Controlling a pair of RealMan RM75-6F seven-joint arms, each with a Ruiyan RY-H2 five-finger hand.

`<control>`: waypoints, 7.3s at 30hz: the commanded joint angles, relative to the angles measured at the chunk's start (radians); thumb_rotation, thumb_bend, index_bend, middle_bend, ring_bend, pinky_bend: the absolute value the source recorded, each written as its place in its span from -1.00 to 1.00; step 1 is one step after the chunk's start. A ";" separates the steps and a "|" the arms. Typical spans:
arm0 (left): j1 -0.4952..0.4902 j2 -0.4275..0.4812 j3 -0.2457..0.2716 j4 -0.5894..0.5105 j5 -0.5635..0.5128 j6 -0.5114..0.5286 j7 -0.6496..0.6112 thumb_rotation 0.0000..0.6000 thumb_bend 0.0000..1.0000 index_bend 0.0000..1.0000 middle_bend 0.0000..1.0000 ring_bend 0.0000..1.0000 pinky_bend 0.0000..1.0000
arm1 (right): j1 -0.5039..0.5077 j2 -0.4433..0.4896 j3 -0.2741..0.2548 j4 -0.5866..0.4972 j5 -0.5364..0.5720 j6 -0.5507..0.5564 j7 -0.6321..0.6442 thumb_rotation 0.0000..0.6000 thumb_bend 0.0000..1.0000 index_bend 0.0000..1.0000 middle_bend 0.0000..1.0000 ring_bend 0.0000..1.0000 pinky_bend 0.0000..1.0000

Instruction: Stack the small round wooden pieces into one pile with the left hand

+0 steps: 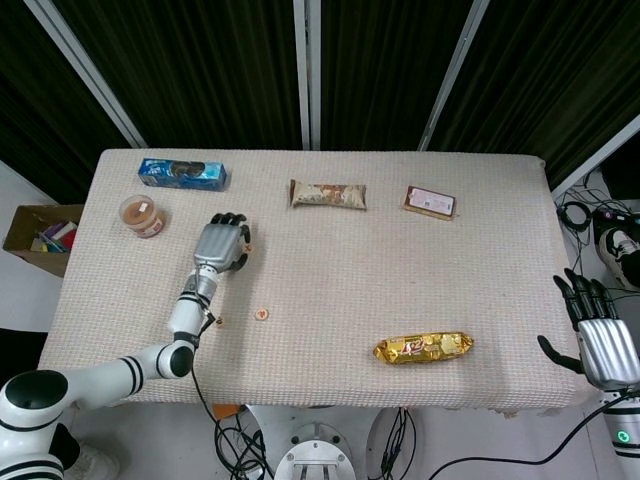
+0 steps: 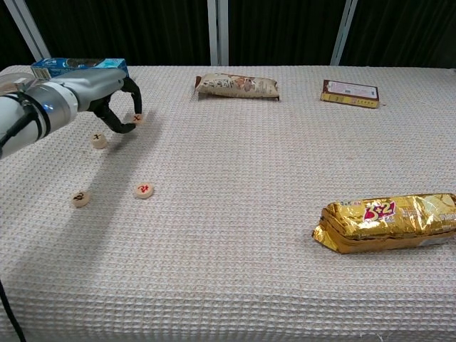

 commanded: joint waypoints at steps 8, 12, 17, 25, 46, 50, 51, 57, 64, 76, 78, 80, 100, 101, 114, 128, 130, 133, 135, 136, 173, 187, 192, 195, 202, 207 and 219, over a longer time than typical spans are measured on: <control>0.095 0.146 0.070 -0.212 0.003 0.068 0.031 1.00 -0.29 -0.07 -0.63 -0.76 -0.71 | 0.005 0.000 -0.001 -0.002 -0.007 -0.001 -0.001 1.00 -0.57 -1.00 -1.00 -1.00 -1.00; 0.099 0.143 0.075 -0.210 -0.006 0.061 0.027 1.00 -0.29 -0.07 -0.63 -0.76 -0.71 | 0.004 0.002 -0.001 -0.008 -0.009 0.002 -0.006 1.00 -0.57 -1.00 -1.00 -1.00 -1.00; 0.095 0.135 0.072 -0.192 -0.015 0.053 0.025 1.00 -0.29 -0.09 -0.63 -0.76 -0.71 | 0.004 0.005 -0.002 -0.016 -0.009 0.003 -0.015 1.00 -0.57 -1.00 -1.00 -1.00 -1.00; 0.088 0.120 0.068 -0.149 -0.045 0.031 0.025 1.00 -0.29 -0.12 -0.63 -0.76 -0.71 | 0.002 0.005 -0.002 -0.019 -0.004 0.003 -0.017 1.00 -0.57 -1.00 -1.00 -1.00 -1.00; 0.086 0.121 0.068 -0.140 -0.047 0.034 0.030 1.00 -0.29 -0.13 -0.63 -0.76 -0.71 | 0.001 0.006 -0.002 -0.021 -0.002 0.004 -0.019 1.00 -0.57 -1.00 -1.00 -1.00 -1.00; 0.087 0.121 0.070 -0.143 -0.048 0.034 0.031 1.00 -0.29 -0.13 -0.63 -0.76 -0.71 | 0.001 0.005 -0.003 -0.019 -0.002 0.003 -0.018 1.00 -0.57 -1.00 -1.00 -1.00 -1.00; 0.087 0.121 0.071 -0.143 -0.048 0.034 0.032 1.00 -0.29 -0.14 -0.63 -0.76 -0.71 | 0.001 0.004 -0.003 -0.019 -0.002 0.002 -0.018 1.00 -0.57 -1.00 -1.00 -1.00 -1.00; 0.085 0.116 0.072 -0.138 -0.051 0.031 0.036 1.00 -0.31 -0.17 -0.65 -0.76 -0.71 | -0.001 0.004 -0.003 -0.017 -0.001 0.003 -0.015 1.00 -0.57 -1.00 -1.00 -1.00 -1.00; 0.083 0.118 0.073 -0.140 -0.050 0.032 0.040 1.00 -0.31 -0.19 -0.65 -0.76 -0.71 | -0.001 0.003 -0.003 -0.015 0.000 0.004 -0.014 1.00 -0.56 -1.00 -1.00 -1.00 -1.00; 0.090 0.127 0.067 -0.183 0.000 0.060 0.009 1.00 -0.32 -0.19 -0.66 -0.76 -0.71 | -0.002 0.003 -0.002 -0.013 -0.001 0.006 -0.012 1.00 -0.55 -1.00 -1.00 -1.00 -1.00; 0.088 0.129 0.069 -0.198 0.020 0.062 0.002 1.00 -0.31 -0.19 -0.67 -0.76 -0.71 | -0.002 0.001 -0.003 -0.013 -0.001 0.006 -0.012 1.00 -0.55 -1.00 -1.00 -1.00 -1.00; 0.084 0.127 0.072 -0.202 0.032 0.064 0.009 1.00 -0.31 -0.19 -0.67 -0.76 -0.71 | -0.001 0.001 -0.003 -0.013 -0.001 0.006 -0.013 1.00 -0.55 -1.00 -1.00 -1.00 -1.00; 0.071 0.102 0.091 -0.176 -0.005 0.052 0.074 1.00 -0.32 -0.18 -0.69 -0.76 -0.71 | -0.004 0.001 -0.003 -0.007 0.000 0.007 -0.005 1.00 -0.55 -1.00 -1.00 -1.00 -1.00; 0.071 0.102 0.092 -0.175 -0.006 0.052 0.075 1.00 -0.32 -0.18 -0.69 -0.76 -0.71 | -0.004 0.001 -0.003 -0.007 0.000 0.007 -0.005 1.00 -0.55 -1.00 -1.00 -1.00 -1.00; 0.079 0.111 0.096 -0.180 -0.008 0.055 0.075 1.00 -0.32 -0.16 -0.69 -0.76 -0.71 | -0.006 0.002 -0.004 -0.015 -0.002 0.011 -0.014 1.00 -0.55 -1.00 -1.00 -1.00 -1.00; 0.086 0.117 0.098 -0.181 -0.014 0.057 0.073 1.00 -0.32 -0.15 -0.69 -0.76 -0.71 | -0.008 0.002 -0.005 -0.017 -0.003 0.012 -0.017 1.00 -0.55 -1.00 -1.00 -1.00 -1.00; 0.087 0.116 0.098 -0.181 -0.011 0.059 0.072 1.00 -0.32 -0.16 -0.69 -0.76 -0.71 | -0.008 0.002 -0.005 -0.017 -0.003 0.013 -0.017 1.00 -0.55 -1.00 -1.00 -1.00 -1.00; 0.088 0.116 0.096 -0.182 -0.009 0.059 0.069 1.00 -0.32 -0.15 -0.69 -0.76 -0.71 | -0.009 0.002 -0.005 -0.017 -0.003 0.012 -0.017 1.00 -0.55 -1.00 -1.00 -1.00 -1.00; 0.089 0.118 0.095 -0.186 -0.004 0.060 0.063 1.00 -0.33 -0.15 -0.69 -0.76 -0.71 | -0.009 0.002 -0.005 -0.017 -0.004 0.014 -0.016 1.00 -0.55 -1.00 -1.00 -1.00 -1.00; 0.090 0.119 0.094 -0.190 0.003 0.064 0.059 1.00 -0.33 -0.15 -0.69 -0.76 -0.71 | -0.010 0.002 -0.005 -0.017 -0.004 0.015 -0.015 1.00 -0.55 -1.00 -1.00 -1.00 -1.00; 0.123 0.155 0.121 -0.269 0.053 0.102 0.067 1.00 -0.34 -0.12 -0.69 -0.76 -0.71 | -0.011 0.002 -0.006 -0.016 -0.006 0.015 -0.012 1.00 -0.55 -1.00 -1.00 -1.00 -1.00; 0.315 0.276 0.270 -0.457 0.331 0.329 -0.049 1.00 -0.37 -0.11 -0.69 -0.76 -0.71 | -0.015 0.001 -0.008 -0.005 -0.018 0.030 0.001 1.00 -0.55 -1.00 -1.00 -1.00 -1.00; 0.351 0.259 0.310 -0.467 0.354 0.321 -0.057 1.00 -0.39 -0.11 -0.69 -0.76 -0.71 | -0.014 -0.001 -0.009 -0.008 -0.027 0.035 -0.004 1.00 -0.55 -1.00 -1.00 -1.00 -1.00; 0.357 0.235 0.308 -0.450 0.351 0.303 -0.060 1.00 -0.39 -0.13 -0.69 -0.76 -0.71 | -0.014 0.000 -0.010 -0.011 -0.032 0.038 -0.009 1.00 -0.55 -1.00 -1.00 -1.00 -1.00; 0.356 0.196 0.286 -0.424 0.354 0.280 -0.041 1.00 -0.38 -0.14 -0.75 -0.79 -0.71 | -0.022 0.008 -0.011 -0.019 -0.033 0.049 -0.013 1.00 -0.55 -1.00 -1.00 -1.00 -1.00; 0.354 0.180 0.275 -0.412 0.341 0.262 -0.008 1.00 -0.35 -0.16 -0.75 -0.79 -0.71 | -0.023 0.008 -0.012 -0.017 -0.033 0.050 -0.009 1.00 -0.55 -1.00 -1.00 -1.00 -1.00; 0.363 0.171 0.262 -0.407 0.308 0.236 0.025 1.00 -0.30 -0.17 -0.76 -0.79 -0.71 | -0.026 0.005 -0.013 -0.013 -0.031 0.051 -0.005 1.00 -0.55 -1.00 -1.00 -1.00 -1.00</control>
